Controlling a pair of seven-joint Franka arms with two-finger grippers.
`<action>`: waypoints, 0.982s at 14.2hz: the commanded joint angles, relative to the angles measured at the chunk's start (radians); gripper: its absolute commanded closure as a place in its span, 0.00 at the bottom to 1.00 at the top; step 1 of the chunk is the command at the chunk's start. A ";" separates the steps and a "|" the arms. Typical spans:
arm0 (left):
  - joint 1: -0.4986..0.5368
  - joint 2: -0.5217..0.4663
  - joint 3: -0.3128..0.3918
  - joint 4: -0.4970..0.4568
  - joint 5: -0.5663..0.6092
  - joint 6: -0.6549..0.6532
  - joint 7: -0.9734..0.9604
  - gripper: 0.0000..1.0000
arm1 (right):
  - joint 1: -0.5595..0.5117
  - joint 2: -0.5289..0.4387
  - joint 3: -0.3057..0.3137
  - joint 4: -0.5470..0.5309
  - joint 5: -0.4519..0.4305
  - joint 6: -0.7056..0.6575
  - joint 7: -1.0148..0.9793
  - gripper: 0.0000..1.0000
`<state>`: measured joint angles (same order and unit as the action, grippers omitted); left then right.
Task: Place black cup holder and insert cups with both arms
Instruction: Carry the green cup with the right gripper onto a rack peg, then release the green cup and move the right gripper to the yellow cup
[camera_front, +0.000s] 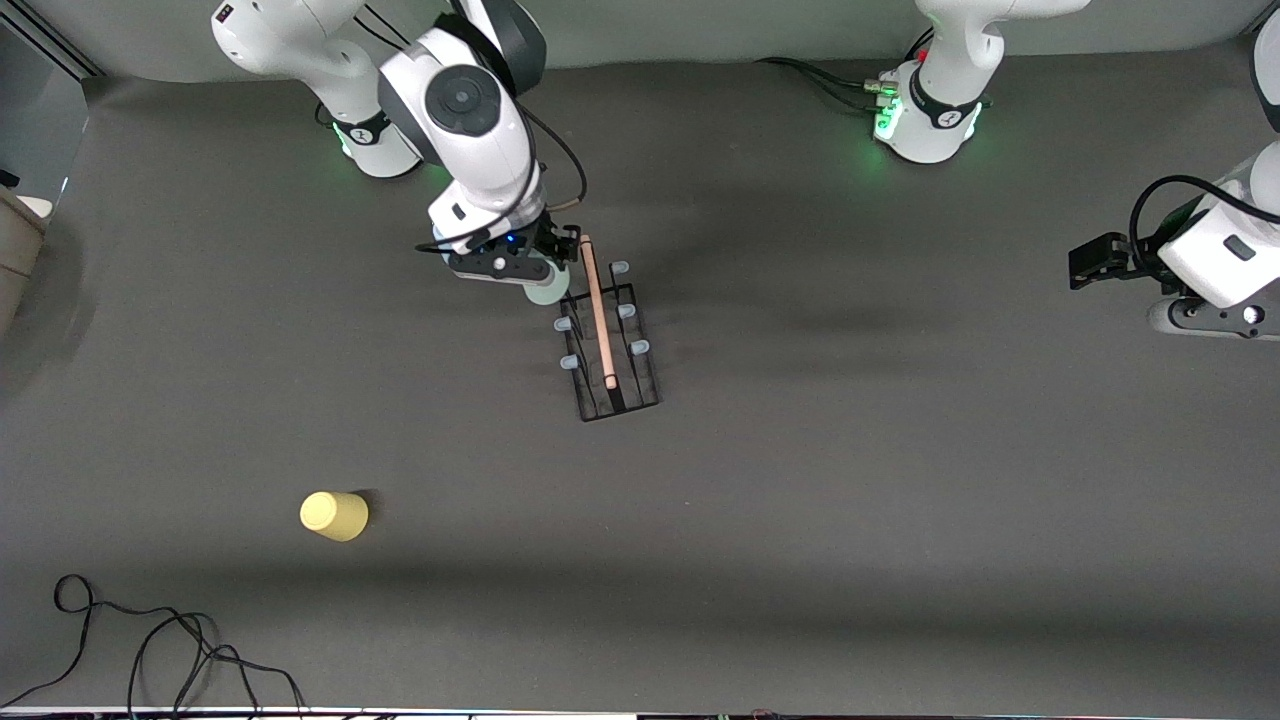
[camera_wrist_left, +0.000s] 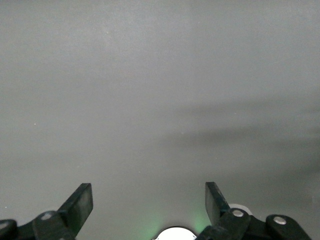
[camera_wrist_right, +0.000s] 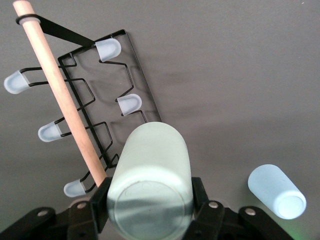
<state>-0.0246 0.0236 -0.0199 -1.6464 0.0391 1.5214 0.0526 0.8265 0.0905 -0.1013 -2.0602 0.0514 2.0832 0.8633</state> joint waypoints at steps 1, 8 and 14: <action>0.002 -0.031 0.001 -0.027 -0.011 0.002 0.007 0.00 | 0.017 0.003 -0.012 -0.041 0.018 0.061 0.023 0.71; 0.002 -0.031 0.001 -0.027 -0.011 0.002 0.007 0.00 | 0.017 0.104 -0.012 -0.057 0.019 0.179 0.028 0.47; 0.003 -0.031 0.003 -0.026 -0.011 0.002 0.007 0.00 | 0.000 0.058 -0.043 0.078 0.019 -0.036 0.010 0.00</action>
<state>-0.0243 0.0236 -0.0187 -1.6466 0.0390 1.5214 0.0526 0.8260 0.1832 -0.1200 -2.0730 0.0539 2.1836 0.8719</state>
